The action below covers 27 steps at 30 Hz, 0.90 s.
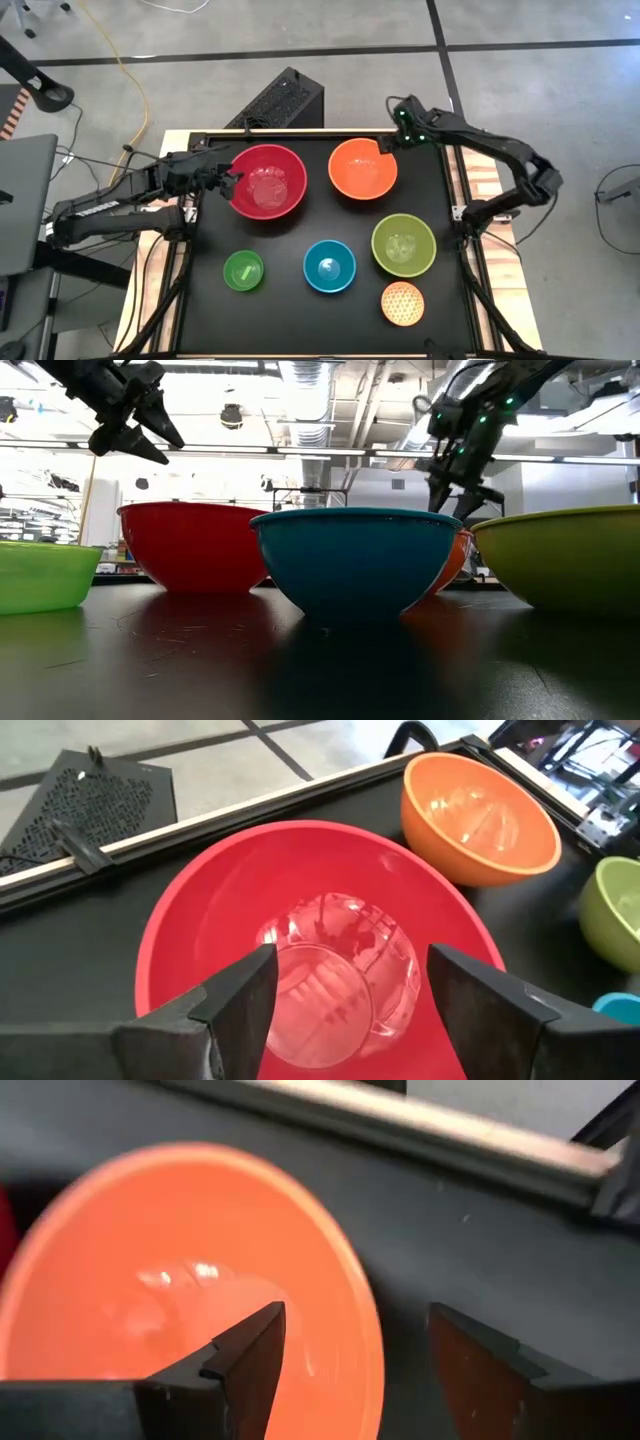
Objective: Nest bowls inside each other
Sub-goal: Stack the orange bowl on top of the red bowl
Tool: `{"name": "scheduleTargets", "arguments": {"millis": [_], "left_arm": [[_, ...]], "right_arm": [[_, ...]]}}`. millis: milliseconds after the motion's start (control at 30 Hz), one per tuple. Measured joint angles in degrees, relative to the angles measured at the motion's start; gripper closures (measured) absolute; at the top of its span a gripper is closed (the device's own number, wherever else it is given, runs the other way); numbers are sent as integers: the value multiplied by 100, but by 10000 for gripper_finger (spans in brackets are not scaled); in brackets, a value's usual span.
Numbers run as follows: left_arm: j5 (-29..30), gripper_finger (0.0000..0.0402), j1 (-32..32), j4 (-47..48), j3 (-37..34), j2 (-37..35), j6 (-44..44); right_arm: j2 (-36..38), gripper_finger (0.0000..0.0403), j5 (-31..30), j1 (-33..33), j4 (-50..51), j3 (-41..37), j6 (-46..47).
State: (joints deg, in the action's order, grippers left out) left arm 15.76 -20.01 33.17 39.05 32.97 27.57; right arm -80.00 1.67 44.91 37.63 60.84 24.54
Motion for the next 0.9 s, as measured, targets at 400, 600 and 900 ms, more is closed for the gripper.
{"name": "scheduleTargets", "arguments": {"millis": [400, 600, 900], "left_arm": [[-8, 154, -3, 163, 0, 0, -11], [756, 154, -2, 223, 0, -135, 61], [3257, 154, -111, 192, 2, -895, -214]], "right_arm": [[-901, 163, 158, -76, 339, 35, -295], [-1002, 294, 378, -118, 400, 35, -231], [-629, 376, 354, -231, 379, 33, 507]]}}
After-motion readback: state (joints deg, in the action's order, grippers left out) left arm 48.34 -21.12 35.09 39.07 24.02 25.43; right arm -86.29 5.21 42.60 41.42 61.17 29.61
